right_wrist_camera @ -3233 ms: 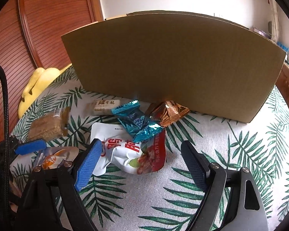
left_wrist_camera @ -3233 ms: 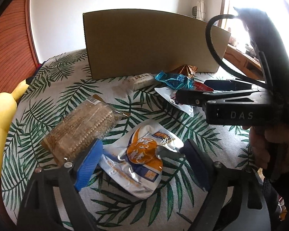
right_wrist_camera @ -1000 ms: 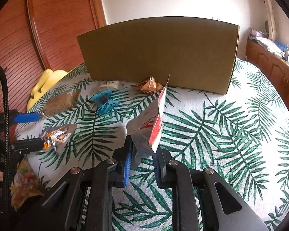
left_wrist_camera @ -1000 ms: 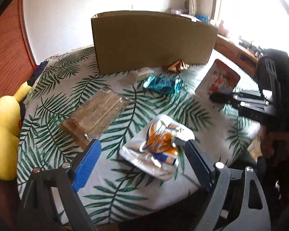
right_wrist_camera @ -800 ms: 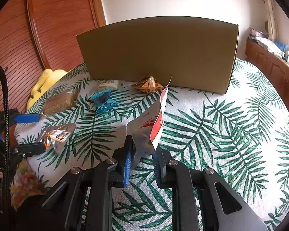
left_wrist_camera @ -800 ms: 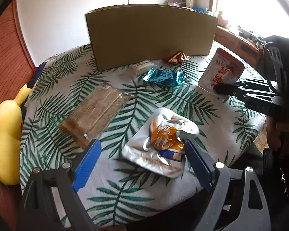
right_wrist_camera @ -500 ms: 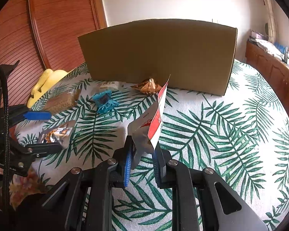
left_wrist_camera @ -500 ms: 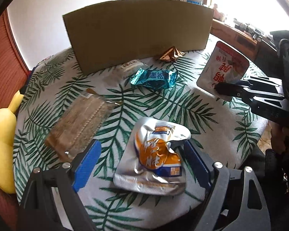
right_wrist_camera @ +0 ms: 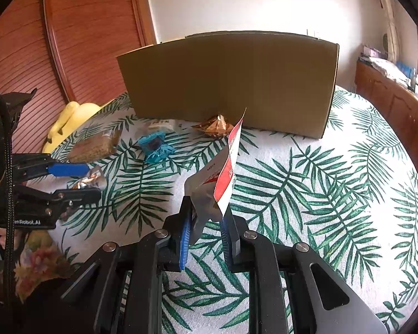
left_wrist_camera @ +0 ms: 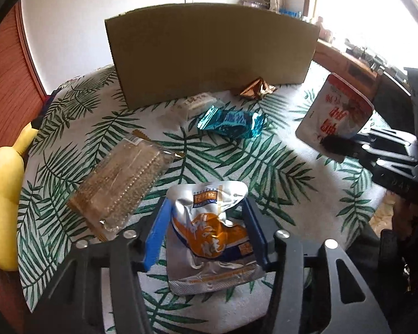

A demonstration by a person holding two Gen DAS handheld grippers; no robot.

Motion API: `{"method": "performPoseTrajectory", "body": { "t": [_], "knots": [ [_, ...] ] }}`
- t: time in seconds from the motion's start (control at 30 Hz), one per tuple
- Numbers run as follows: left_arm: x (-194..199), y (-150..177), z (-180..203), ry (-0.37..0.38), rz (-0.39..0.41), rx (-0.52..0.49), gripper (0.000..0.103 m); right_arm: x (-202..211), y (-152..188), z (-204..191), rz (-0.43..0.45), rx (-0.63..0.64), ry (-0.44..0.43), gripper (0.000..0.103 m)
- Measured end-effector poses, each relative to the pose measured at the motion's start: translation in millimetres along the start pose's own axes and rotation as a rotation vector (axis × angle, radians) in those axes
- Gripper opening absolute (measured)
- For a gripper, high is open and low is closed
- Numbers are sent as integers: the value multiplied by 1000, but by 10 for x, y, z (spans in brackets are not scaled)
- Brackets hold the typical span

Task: Organize snacks
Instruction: 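Grasp the silver orange-printed bag with the left tool while the right tool holds its bag, then lift and carry the silver bag and white-and-red bag over the box with both tools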

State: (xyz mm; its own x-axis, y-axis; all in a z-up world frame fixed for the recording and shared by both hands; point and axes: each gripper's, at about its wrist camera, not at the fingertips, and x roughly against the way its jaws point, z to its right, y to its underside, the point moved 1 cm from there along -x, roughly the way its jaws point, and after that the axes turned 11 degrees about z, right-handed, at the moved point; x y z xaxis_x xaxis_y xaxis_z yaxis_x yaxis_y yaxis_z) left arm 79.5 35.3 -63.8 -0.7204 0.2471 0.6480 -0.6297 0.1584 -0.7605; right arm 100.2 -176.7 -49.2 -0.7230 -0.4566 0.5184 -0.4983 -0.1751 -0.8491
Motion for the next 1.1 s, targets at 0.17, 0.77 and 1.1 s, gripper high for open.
{"method": "performPoseTrajectory", "body": {
  "t": [0.17, 0.77, 1.1],
  "knots": [
    [42, -8, 17, -14, 17, 7, 32, 11, 1, -28, 1, 5, -1, 17],
    [84, 53, -36, -100, -3, 21, 47, 36, 6, -47, 6, 8, -3, 17],
    [318, 201, -168, -126, 7, 107, 52, 43, 9, -66, 6, 10, -4, 17]
  ]
}}
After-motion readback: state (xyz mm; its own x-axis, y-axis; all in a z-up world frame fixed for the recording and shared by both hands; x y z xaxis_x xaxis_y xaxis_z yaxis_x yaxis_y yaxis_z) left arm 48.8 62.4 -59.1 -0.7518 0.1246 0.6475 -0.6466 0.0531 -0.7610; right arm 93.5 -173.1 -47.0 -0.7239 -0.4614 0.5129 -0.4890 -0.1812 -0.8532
